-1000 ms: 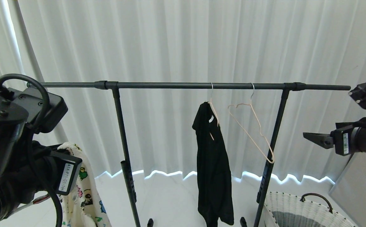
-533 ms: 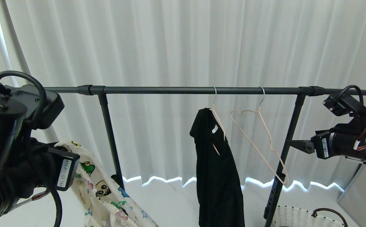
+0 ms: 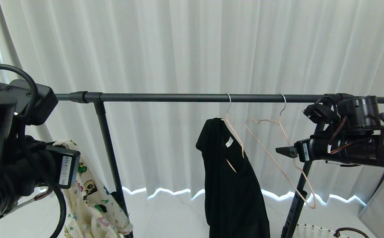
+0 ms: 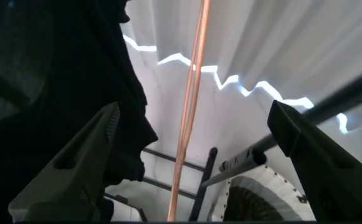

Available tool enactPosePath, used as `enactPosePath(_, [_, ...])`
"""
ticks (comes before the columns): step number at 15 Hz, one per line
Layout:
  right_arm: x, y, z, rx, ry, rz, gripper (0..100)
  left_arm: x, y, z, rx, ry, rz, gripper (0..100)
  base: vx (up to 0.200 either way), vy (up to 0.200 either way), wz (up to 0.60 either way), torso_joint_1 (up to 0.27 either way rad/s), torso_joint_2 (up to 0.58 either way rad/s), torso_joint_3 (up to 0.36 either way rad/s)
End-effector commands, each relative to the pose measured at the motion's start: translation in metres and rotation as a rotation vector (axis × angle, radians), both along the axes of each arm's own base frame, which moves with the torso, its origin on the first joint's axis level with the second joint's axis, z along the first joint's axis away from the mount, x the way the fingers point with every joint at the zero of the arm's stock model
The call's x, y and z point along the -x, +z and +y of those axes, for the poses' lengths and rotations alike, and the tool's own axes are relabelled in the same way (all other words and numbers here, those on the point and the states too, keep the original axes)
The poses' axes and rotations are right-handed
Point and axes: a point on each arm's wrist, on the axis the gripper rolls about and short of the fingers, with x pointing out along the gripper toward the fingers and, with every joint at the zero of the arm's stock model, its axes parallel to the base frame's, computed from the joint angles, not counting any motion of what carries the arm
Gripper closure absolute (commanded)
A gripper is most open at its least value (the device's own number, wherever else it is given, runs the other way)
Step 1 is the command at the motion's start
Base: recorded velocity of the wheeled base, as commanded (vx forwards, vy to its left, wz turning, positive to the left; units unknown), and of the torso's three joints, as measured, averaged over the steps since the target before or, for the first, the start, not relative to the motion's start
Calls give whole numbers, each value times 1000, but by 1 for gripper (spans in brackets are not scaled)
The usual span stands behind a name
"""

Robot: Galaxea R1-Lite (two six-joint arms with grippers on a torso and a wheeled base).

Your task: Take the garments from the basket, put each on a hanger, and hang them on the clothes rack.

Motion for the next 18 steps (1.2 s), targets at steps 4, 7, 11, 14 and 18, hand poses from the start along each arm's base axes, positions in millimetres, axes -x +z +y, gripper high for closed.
enactPosePath(4, [-21, -39, 21, 50, -9, 79, 0, 0, -1, 0, 0, 2, 2, 100, 0, 0, 0, 0, 0, 0])
enactPosePath(7, [-25, -44, 29, 21, -69, 85, 0, 0, -2, 1, -2, 2, 5, 100, 0, 0, 0, 0, 0, 0])
enactPosePath(11, [-25, -44, 30, 22, -68, 84, 100, 0, -4, 1, -5, 1, 12, 100, 0, 0, 0, 0, 0, 0])
enactPosePath(14, [-25, -43, 30, 16, -70, 75, 100, 1, -7, 1, -9, 2, 18, 100, 0, 0, 0, 0, 0, 0])
enactPosePath(18, [-24, -32, 29, -21, -75, 16, 100, 1, -7, 1, -8, 1, 18, 100, 0, 0, 0, 0, 0, 0])
